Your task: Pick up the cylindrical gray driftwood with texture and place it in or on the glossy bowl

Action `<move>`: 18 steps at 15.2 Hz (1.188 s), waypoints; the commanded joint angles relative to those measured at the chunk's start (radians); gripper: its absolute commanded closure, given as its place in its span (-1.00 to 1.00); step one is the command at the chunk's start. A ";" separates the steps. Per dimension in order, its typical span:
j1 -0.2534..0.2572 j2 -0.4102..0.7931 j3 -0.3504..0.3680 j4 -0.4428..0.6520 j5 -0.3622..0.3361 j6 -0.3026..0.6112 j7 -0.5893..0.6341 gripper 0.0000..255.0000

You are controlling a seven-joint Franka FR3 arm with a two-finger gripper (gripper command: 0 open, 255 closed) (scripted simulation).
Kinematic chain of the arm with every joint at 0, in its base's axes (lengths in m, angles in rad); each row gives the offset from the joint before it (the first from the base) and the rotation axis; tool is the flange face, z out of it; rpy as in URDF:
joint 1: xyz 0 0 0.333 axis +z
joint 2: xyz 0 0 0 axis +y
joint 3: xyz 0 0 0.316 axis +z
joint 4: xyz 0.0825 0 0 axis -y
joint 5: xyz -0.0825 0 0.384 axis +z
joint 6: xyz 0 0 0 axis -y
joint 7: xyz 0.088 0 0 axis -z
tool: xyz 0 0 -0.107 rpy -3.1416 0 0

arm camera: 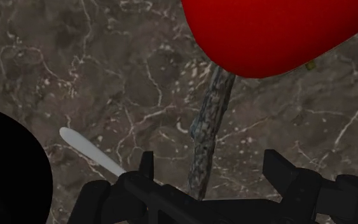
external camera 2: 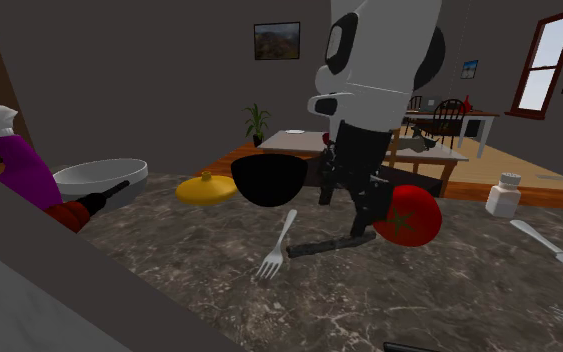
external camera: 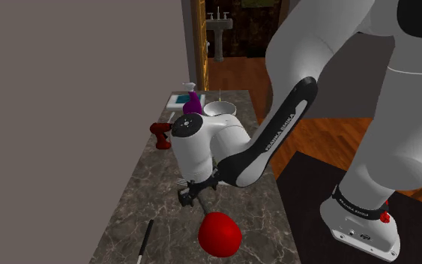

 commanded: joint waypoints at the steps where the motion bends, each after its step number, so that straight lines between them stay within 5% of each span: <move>1: 0.008 0.031 -0.013 0.006 -0.038 0.016 0.029 -1.00; 5: 0.024 0.093 -0.049 0.008 -0.115 0.057 0.081 -1.00; 13: 0.025 0.093 -0.049 0.008 -0.114 0.057 0.081 -1.00; 14: 0.025 0.093 -0.049 0.008 -0.114 0.057 0.081 1.00; 18: 0.025 0.093 -0.049 0.008 -0.115 0.057 0.081 1.00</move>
